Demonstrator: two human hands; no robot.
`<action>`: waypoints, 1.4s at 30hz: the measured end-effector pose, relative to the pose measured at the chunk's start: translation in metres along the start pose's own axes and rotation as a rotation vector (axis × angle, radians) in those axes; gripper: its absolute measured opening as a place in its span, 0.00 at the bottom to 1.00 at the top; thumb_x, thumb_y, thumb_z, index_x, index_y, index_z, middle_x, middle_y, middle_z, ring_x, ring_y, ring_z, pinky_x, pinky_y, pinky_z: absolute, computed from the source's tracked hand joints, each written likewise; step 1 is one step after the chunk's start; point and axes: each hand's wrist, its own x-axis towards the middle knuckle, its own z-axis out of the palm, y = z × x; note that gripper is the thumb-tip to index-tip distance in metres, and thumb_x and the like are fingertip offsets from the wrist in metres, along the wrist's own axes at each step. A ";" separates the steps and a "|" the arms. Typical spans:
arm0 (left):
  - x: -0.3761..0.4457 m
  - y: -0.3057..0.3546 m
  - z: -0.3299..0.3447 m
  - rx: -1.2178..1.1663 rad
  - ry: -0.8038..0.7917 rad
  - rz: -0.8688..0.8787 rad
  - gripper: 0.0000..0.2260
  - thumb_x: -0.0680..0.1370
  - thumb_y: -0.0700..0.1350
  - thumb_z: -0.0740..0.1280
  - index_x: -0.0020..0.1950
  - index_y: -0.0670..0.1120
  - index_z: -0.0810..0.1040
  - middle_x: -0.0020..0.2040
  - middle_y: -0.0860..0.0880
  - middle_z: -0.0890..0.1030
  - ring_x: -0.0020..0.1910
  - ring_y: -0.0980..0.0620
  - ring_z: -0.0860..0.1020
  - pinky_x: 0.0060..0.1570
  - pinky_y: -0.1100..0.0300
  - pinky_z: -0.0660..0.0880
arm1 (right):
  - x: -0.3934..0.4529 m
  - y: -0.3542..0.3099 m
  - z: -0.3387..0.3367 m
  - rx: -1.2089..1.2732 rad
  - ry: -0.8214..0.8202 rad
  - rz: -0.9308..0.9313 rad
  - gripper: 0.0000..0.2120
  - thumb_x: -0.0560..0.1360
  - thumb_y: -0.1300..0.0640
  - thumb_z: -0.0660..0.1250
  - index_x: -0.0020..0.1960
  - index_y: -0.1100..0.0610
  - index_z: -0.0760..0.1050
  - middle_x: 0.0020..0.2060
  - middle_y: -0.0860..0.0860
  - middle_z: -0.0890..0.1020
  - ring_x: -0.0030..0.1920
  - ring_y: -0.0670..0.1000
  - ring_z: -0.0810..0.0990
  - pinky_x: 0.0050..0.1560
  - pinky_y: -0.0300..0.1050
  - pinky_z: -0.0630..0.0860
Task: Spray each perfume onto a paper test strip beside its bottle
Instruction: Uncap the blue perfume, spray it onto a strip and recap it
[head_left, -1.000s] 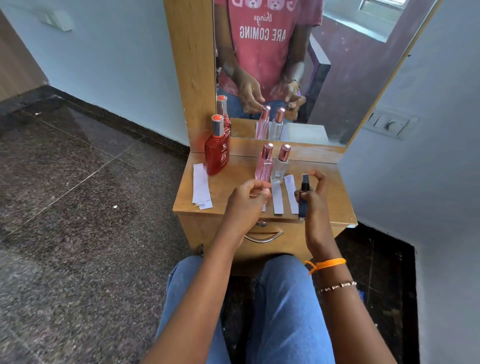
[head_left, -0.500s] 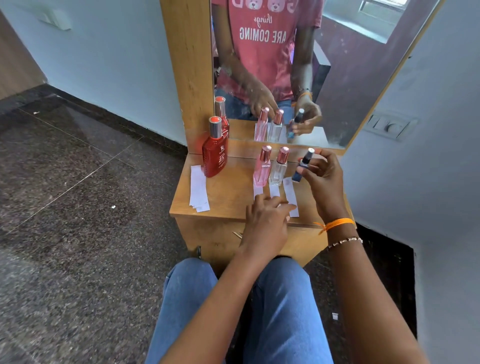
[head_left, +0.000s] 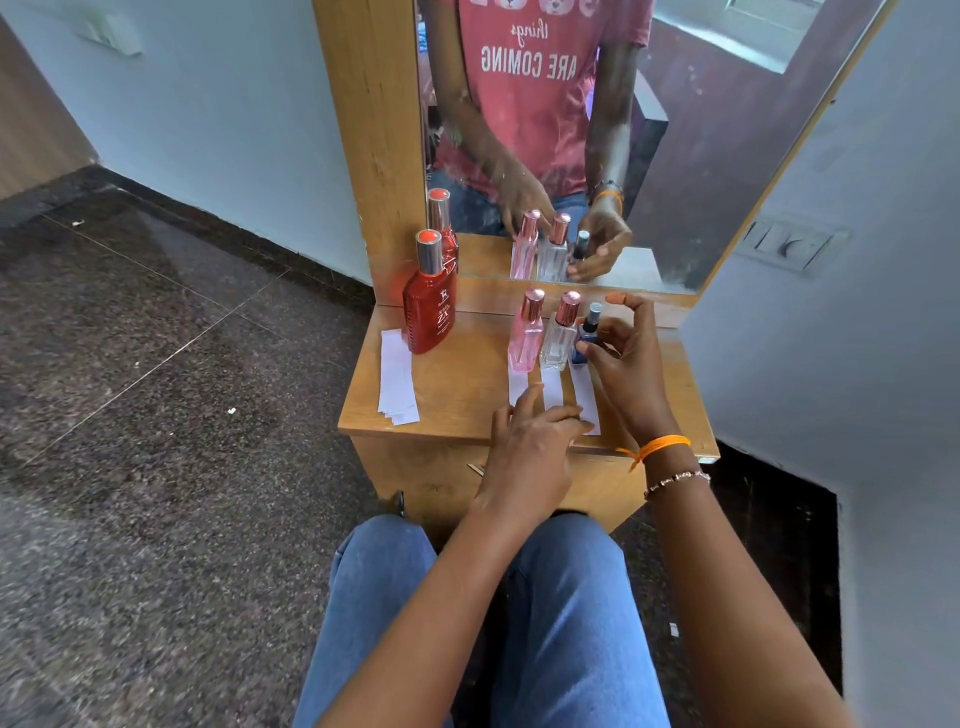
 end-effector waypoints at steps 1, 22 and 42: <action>0.000 0.000 0.000 0.002 -0.002 -0.001 0.19 0.76 0.36 0.61 0.63 0.53 0.76 0.67 0.56 0.74 0.73 0.49 0.56 0.64 0.50 0.57 | -0.002 -0.001 0.000 0.004 0.003 0.004 0.23 0.73 0.71 0.65 0.63 0.55 0.64 0.45 0.48 0.81 0.49 0.46 0.81 0.50 0.36 0.77; -0.016 -0.039 -0.014 0.089 0.247 -0.234 0.19 0.75 0.35 0.60 0.60 0.53 0.78 0.64 0.55 0.77 0.68 0.47 0.65 0.65 0.51 0.56 | -0.054 -0.003 0.054 -0.631 -0.155 -0.247 0.27 0.62 0.71 0.73 0.61 0.65 0.76 0.56 0.60 0.78 0.55 0.60 0.79 0.53 0.40 0.71; -0.029 -0.076 -0.057 -0.021 0.561 -0.566 0.14 0.74 0.36 0.63 0.55 0.51 0.75 0.57 0.51 0.76 0.60 0.46 0.69 0.56 0.48 0.61 | -0.067 -0.038 0.107 -0.441 -0.192 -0.229 0.08 0.72 0.68 0.65 0.47 0.62 0.81 0.42 0.58 0.81 0.41 0.57 0.79 0.41 0.44 0.71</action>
